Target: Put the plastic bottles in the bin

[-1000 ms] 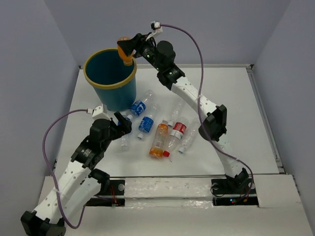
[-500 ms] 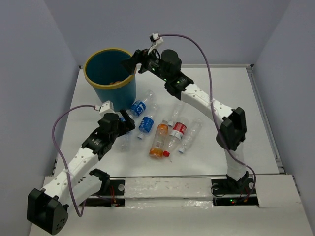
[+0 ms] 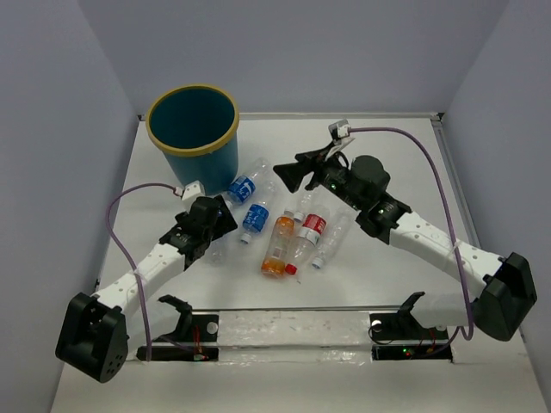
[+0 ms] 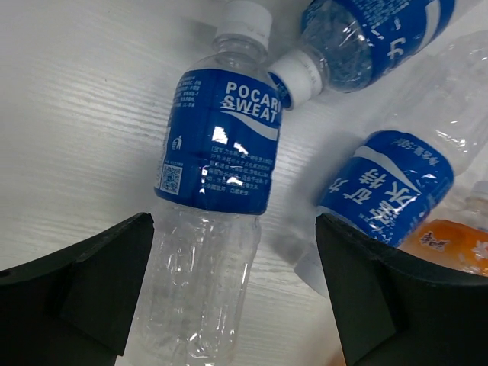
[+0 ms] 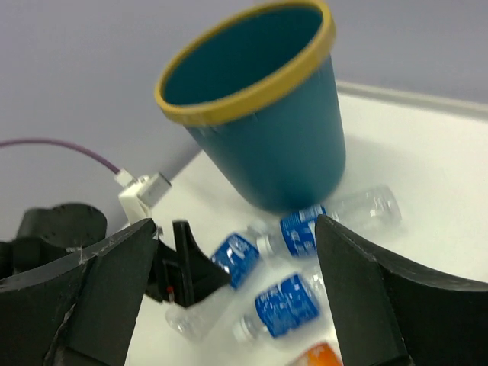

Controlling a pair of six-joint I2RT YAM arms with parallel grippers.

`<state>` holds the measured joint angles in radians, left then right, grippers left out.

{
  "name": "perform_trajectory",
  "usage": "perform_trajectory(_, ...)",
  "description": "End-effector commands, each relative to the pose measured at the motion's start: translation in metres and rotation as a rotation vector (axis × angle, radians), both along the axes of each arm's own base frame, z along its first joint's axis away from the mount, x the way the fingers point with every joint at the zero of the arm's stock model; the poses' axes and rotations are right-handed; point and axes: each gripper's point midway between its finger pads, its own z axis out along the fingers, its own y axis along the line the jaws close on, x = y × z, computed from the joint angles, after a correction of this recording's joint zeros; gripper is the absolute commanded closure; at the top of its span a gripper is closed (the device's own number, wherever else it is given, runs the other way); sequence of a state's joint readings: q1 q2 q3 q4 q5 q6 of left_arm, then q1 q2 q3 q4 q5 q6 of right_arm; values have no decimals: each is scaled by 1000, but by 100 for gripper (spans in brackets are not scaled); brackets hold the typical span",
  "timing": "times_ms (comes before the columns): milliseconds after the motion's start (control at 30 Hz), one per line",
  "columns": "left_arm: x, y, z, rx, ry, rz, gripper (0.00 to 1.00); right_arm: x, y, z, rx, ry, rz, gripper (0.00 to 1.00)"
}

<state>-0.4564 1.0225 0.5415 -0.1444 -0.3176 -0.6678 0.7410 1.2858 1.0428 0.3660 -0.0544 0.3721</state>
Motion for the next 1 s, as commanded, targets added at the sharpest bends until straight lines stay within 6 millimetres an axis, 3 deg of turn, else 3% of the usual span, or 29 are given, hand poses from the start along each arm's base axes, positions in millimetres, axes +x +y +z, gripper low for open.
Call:
perform_trajectory(0,3,12,-19,47,15,61,4,-13,-16,-19,11,45,-30,11)
perform_trajectory(133,2,13,-36,82,71,63,8,-25,-26,-36,3,77,-26,12)
perform_trajectory(200,2,15,-39,93,81,69,18,-28,-28,-42,0,91,-23,12)
perform_trajectory(233,2,15,-39,93,79,70,30,-31,-30,-48,-2,102,-21,12)
perform_trajectory(333,1,17,-36,91,66,76,46,-30,-38,-62,-18,125,-58,12)
perform_trajectory(433,-4,17,-37,80,72,76,55,-25,-48,-71,-38,137,-123,12)
perform_trajectory(533,-9,16,-31,55,64,70,64,-3,-72,-88,-91,170,-294,7)
perform_trajectory(633,-13,9,-10,5,31,34,66,17,-85,-105,-137,220,-393,2)
perform_trajectory(733,-12,1,32,-46,-60,-17,66,42,-95,-124,-177,290,-448,0)
perform_trajectory(800,-12,-5,79,-80,-178,-63,66,61,-108,-131,-165,326,-498,0)
perform_trajectory(833,-15,-5,94,-85,-202,-76,66,72,-109,-141,-176,356,-506,0)
perform_trajectory(867,-15,-7,133,-117,-293,-98,66,79,-111,-147,-168,385,-511,0)
perform_trajectory(900,-17,-8,150,-130,-327,-112,66,91,-119,-145,-158,393,-540,0)
perform_trajectory(933,-20,-11,173,-156,-377,-136,66,99,-119,-164,-175,435,-546,0)
perform_trajectory(967,-21,-12,210,-183,-452,-150,66,105,-121,-169,-180,448,-555,0)
